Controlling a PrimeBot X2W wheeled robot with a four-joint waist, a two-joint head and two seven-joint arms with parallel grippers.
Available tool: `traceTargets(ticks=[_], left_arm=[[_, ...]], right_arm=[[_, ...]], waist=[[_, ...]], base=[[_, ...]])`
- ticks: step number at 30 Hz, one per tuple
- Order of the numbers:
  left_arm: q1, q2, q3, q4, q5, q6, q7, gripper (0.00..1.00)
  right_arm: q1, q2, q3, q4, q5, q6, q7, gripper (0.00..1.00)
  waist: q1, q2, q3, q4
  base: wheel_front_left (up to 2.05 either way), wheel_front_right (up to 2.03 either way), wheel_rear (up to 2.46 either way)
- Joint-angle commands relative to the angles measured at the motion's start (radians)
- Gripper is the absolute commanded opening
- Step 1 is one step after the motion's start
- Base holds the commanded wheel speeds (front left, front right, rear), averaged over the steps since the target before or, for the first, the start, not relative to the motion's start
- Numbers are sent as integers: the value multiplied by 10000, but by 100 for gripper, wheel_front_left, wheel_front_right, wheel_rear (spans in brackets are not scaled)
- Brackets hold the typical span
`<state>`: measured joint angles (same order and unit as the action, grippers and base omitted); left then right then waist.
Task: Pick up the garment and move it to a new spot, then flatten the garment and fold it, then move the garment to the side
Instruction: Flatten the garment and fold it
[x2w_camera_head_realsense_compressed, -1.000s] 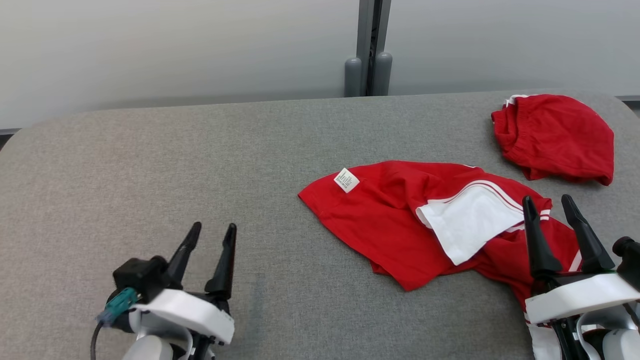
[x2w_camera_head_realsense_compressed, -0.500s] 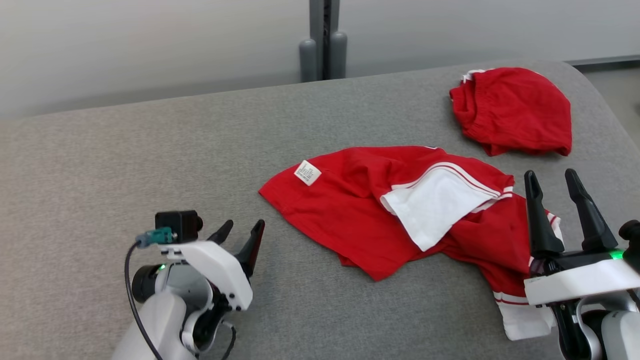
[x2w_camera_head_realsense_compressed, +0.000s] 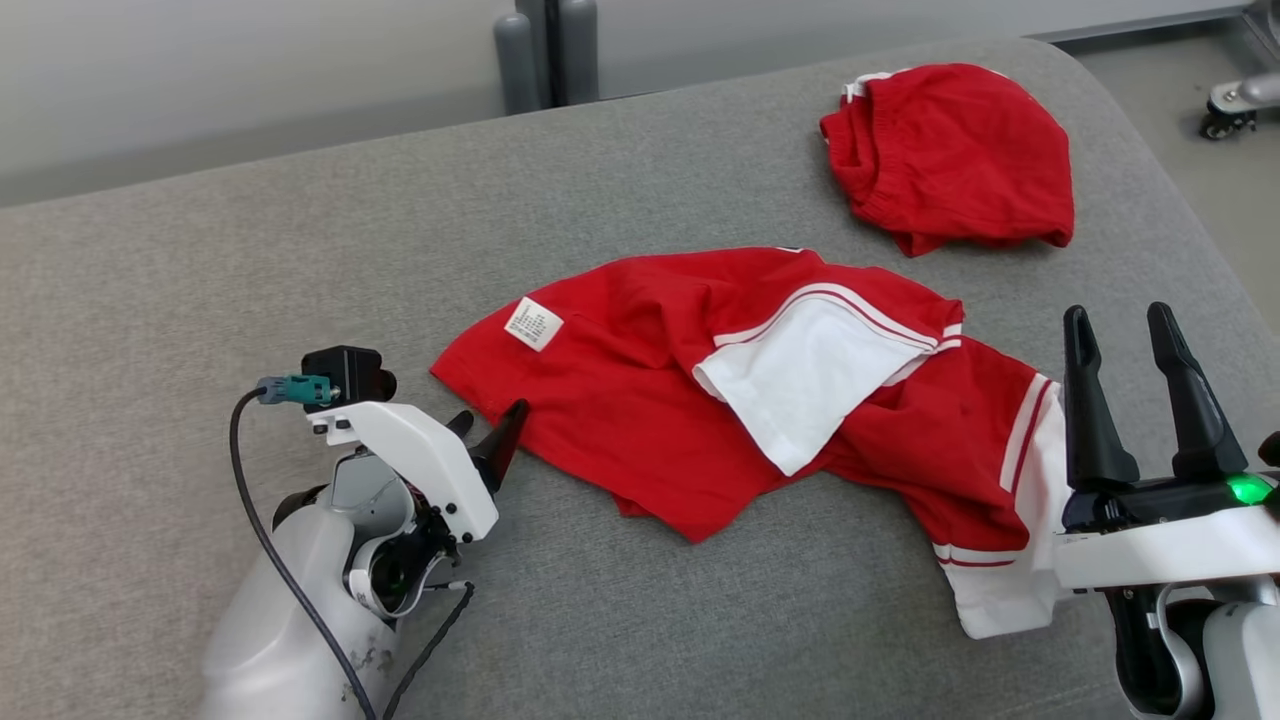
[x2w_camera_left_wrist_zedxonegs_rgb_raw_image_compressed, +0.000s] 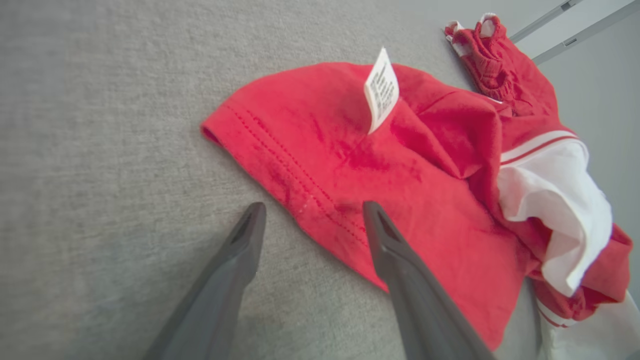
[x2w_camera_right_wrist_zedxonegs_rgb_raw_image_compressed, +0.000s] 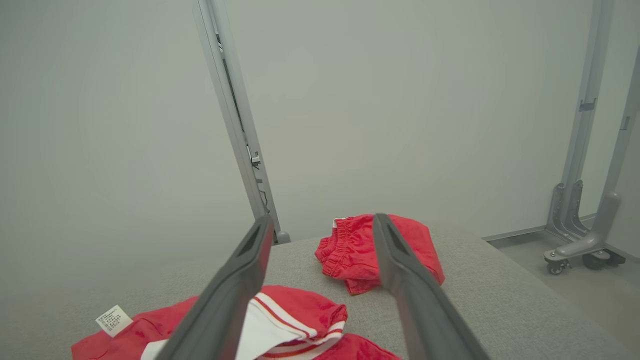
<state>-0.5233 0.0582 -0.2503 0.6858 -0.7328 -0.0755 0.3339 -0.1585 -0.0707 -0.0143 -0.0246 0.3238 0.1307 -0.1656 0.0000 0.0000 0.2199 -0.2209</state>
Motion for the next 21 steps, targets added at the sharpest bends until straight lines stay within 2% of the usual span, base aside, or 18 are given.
traceTargets(ticks=[1,9,10,11,12,13,14,21], left_arm=[[-217,58,20,81,-72,-43,-18,100],[-854,-18,6,1158,-514,-132,-162,100],[-930,-15,-9,1255,-544,-151,-244,92],[-984,-17,-34,1346,-582,-174,-306,72],[-1033,-24,-67,1444,-596,-202,-357,47],[-1091,-31,-116,1533,-602,-218,-414,33],[-1159,-39,-148,1607,-632,-227,-474,0],[-1264,-50,-571,1582,-818,-465,-925,0]], right_arm=[[-98,-21,26,-4,9,4,-87,100],[-149,52,64,144,29,4,-220,100],[-151,56,54,156,14,4,-231,100],[-157,61,46,173,-12,4,-232,100],[-168,67,51,184,-33,4,-221,100],[-185,72,67,193,-45,4,-206,100],[-192,73,65,202,-58,4,-197,100],[-111,69,-35,223,-116,4,-136,100]], waist=[[0,0,83,-109],[0,0,188,-245],[0,0,189,-239],[0,0,187,-227],[0,0,182,-213],[0,0,178,-197],[0,0,173,-175],[0,0,-40,251]], base=[[0,0,0],[0,0,0],[0,0,0],[0,0,0],[0,0,0],[0,0,0],[0,0,0],[0,0,0]])
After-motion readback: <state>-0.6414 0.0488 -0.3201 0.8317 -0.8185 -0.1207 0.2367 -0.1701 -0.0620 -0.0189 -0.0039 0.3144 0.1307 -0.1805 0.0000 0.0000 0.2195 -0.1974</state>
